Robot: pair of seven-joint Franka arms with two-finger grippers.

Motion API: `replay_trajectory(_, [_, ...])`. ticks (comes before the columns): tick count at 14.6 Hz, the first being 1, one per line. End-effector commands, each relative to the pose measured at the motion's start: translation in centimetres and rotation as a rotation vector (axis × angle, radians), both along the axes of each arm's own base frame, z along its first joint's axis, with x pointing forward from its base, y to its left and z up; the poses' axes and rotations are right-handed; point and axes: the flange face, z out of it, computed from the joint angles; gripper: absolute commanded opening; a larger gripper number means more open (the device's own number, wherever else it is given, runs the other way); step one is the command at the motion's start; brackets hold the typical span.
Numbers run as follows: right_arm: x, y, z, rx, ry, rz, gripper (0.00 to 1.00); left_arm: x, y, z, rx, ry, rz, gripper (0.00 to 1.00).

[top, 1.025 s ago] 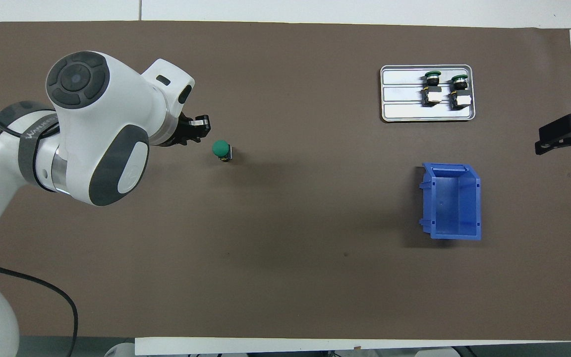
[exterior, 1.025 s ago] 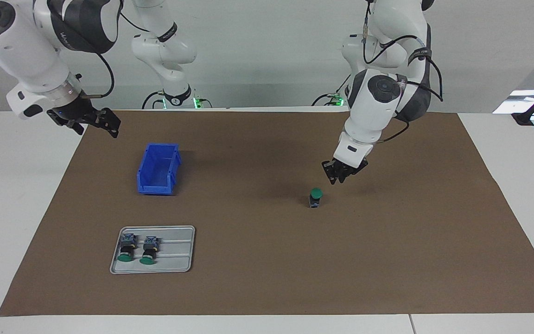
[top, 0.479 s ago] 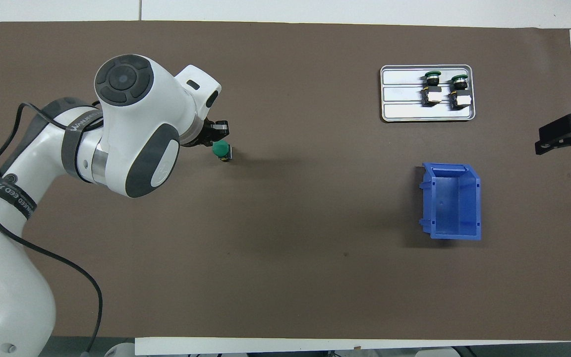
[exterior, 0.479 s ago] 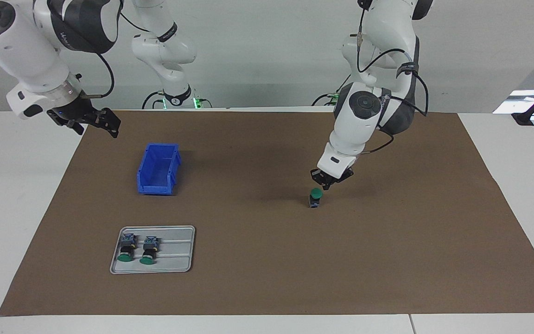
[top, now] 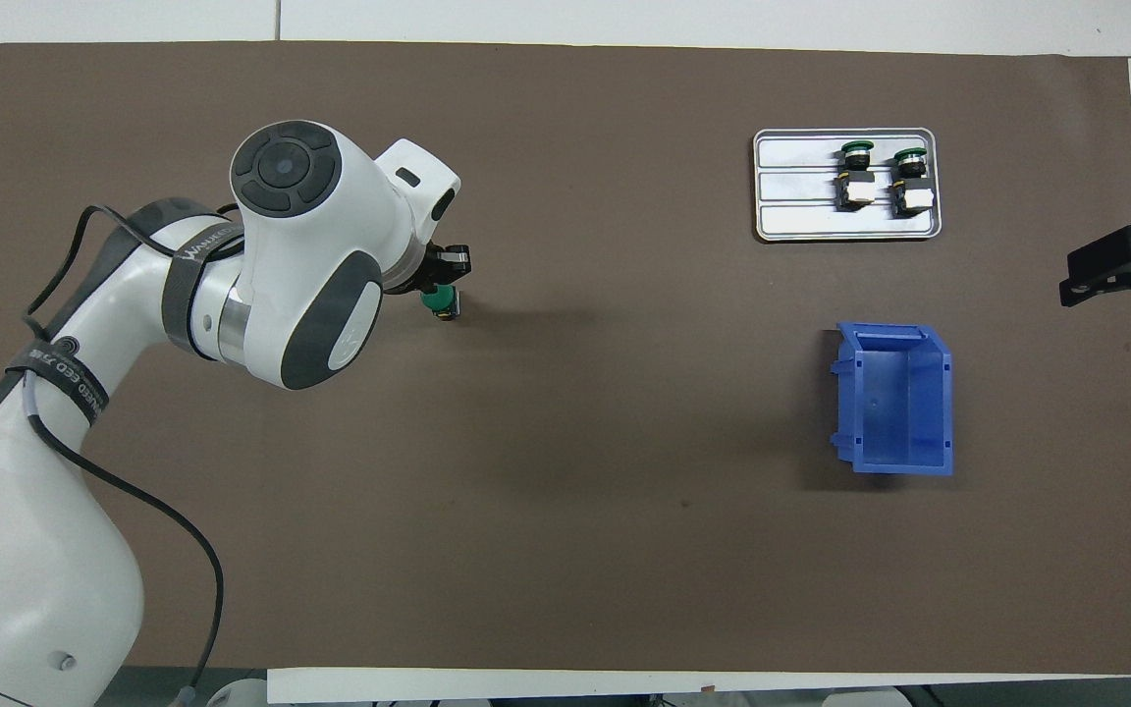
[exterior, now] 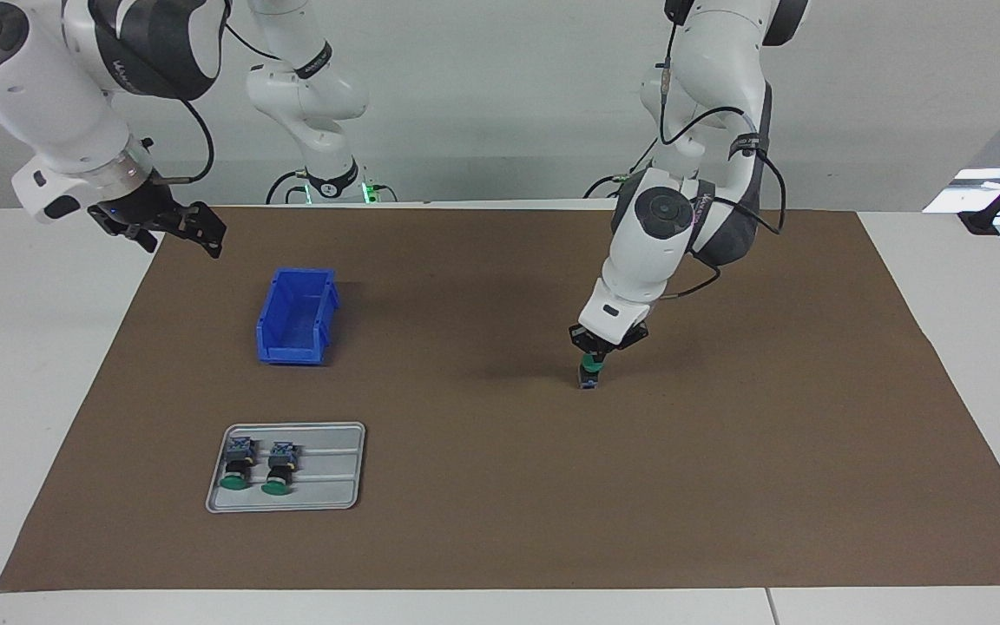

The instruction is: Place and press button with both arms

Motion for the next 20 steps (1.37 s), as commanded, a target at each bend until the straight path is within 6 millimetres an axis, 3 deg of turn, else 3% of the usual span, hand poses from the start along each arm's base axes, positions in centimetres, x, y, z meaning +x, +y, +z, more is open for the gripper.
replay_trajectory(1, [-0.7, -0.1, 0.0, 0.008, 0.003, 0.015, 0.99, 0.2, -0.6, -1.2, 0.019, -0.006, 0.0, 0.0])
replay_trajectory(17, [-0.7, -0.1, 0.0, 0.009, 0.003, 0.015, 0.99, -0.8, -0.3, -4.4, 0.026, 0.004, -0.008, 0.0])
replay_trajectory(20, [-0.7, -0.1, 0.0, 0.008, 0.003, 0.015, 0.99, -0.2, -0.4, -2.6, 0.008, -0.015, 0.0, 0.03])
